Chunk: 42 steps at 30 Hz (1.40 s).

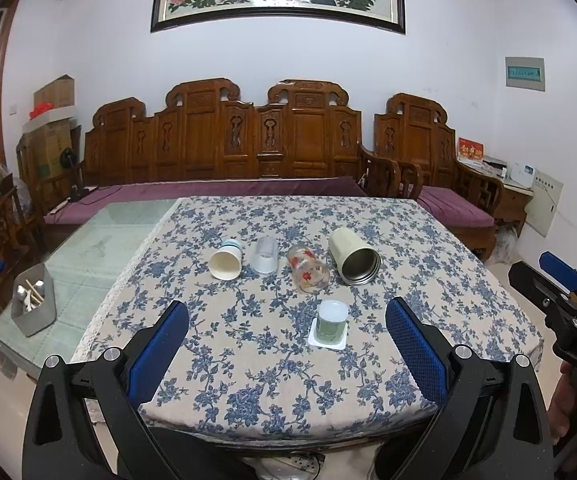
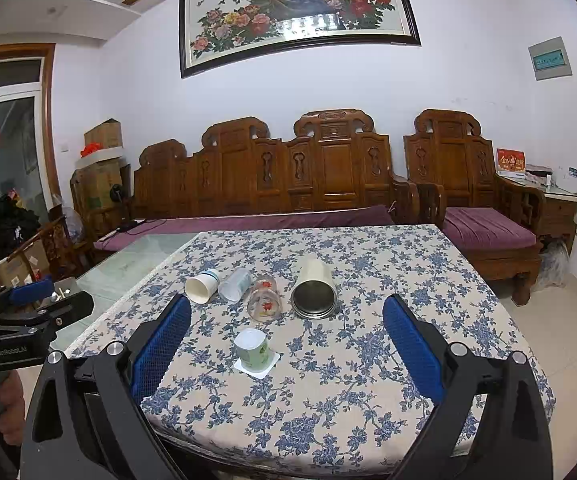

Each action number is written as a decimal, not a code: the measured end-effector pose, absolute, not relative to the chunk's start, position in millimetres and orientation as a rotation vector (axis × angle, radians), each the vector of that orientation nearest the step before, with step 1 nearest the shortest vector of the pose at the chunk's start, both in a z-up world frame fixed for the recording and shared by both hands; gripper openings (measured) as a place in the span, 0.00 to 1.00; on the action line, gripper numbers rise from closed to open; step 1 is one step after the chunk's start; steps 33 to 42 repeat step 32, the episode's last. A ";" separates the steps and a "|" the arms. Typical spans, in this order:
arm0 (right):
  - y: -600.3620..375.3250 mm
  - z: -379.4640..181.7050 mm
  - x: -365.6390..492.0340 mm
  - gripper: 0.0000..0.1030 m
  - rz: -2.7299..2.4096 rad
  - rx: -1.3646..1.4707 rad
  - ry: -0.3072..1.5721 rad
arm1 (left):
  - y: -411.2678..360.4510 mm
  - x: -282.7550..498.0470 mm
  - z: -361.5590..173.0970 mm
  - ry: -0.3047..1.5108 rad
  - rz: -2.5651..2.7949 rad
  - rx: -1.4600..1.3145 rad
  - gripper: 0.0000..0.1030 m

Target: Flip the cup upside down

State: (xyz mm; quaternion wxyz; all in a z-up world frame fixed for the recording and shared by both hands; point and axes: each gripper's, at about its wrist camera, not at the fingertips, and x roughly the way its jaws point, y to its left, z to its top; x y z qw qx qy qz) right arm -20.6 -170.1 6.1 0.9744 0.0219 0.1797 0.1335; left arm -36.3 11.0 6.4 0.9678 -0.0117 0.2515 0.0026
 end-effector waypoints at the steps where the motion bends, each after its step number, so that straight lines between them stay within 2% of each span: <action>1: -169.8 5.8 -20.7 0.95 0.269 0.044 0.362 | 10.9 -36.6 6.1 0.508 0.005 -0.024 0.92; 42: -169.4 5.4 -19.9 0.95 0.269 0.047 0.362 | 5.4 -38.1 11.1 0.497 0.002 -0.024 0.92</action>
